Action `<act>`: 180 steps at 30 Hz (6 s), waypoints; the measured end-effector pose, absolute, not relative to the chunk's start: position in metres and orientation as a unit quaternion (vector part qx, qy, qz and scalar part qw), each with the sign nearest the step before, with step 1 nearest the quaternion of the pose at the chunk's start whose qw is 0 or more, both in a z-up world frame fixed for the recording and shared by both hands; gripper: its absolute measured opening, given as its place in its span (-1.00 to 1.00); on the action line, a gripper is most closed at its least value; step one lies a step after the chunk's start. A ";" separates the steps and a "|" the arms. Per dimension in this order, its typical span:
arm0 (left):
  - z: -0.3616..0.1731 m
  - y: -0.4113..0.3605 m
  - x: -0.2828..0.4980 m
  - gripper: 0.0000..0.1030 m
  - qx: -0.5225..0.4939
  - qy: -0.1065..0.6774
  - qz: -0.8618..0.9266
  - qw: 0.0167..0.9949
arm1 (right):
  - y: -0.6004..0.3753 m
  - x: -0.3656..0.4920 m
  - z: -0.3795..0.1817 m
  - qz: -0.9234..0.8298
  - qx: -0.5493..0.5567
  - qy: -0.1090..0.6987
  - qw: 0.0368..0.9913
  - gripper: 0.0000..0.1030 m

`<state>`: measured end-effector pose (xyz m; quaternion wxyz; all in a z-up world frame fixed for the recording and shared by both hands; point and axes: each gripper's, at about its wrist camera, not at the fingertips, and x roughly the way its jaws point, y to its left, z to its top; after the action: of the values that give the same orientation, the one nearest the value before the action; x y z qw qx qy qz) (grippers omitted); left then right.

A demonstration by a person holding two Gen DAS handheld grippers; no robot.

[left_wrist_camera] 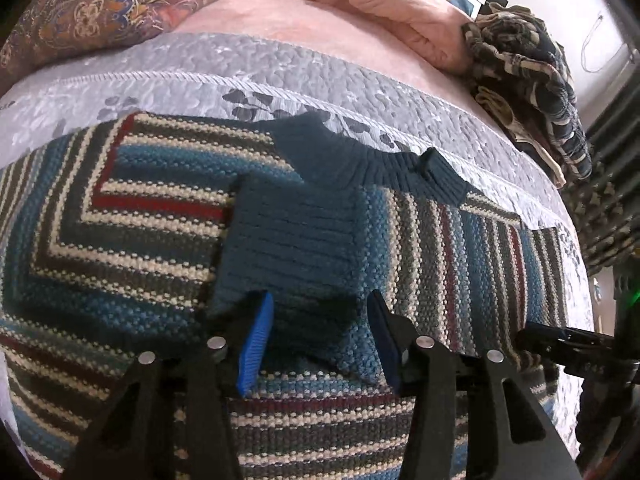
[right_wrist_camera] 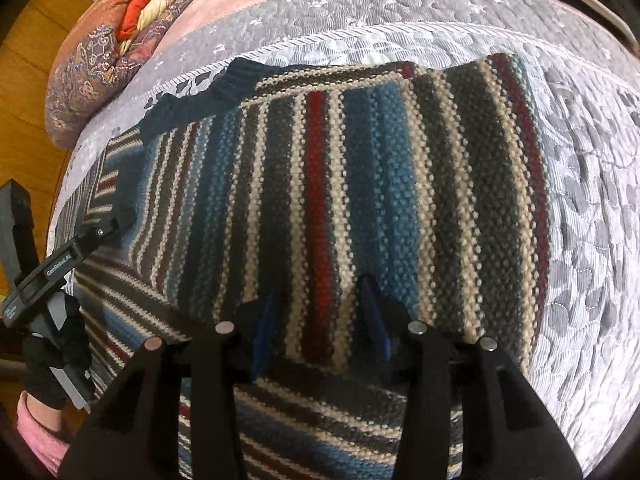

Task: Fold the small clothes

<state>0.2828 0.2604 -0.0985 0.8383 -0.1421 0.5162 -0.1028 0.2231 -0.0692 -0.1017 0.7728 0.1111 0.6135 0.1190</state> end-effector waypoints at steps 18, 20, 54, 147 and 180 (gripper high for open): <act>-0.079 0.562 0.206 0.25 -0.312 0.485 0.160 0.801 | -0.061 0.221 -0.081 0.153 0.134 0.603 0.771 -0.09; -0.090 0.596 0.189 0.25 -0.355 0.476 0.201 0.780 | -0.062 0.220 -0.083 0.149 0.136 0.604 0.771 -0.09; -0.046 0.607 0.196 -0.72 -0.382 0.287 0.111 0.872 | -0.055 0.227 -0.096 0.129 0.110 0.603 0.779 0.01; -0.055 0.469 0.237 0.07 -0.314 0.381 -0.064 0.867 | 0.159 0.274 -0.044 0.277 0.132 0.590 0.746 -0.83; -0.108 0.423 0.257 0.10 -0.275 0.467 -0.116 0.832 | 0.186 0.248 -0.046 0.277 -0.041 0.583 0.763 -0.19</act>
<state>0.2569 0.4230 -0.1081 0.8320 -0.2753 0.4674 -0.1165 0.2483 0.1862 -0.0459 0.7628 -0.0407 0.5826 0.2775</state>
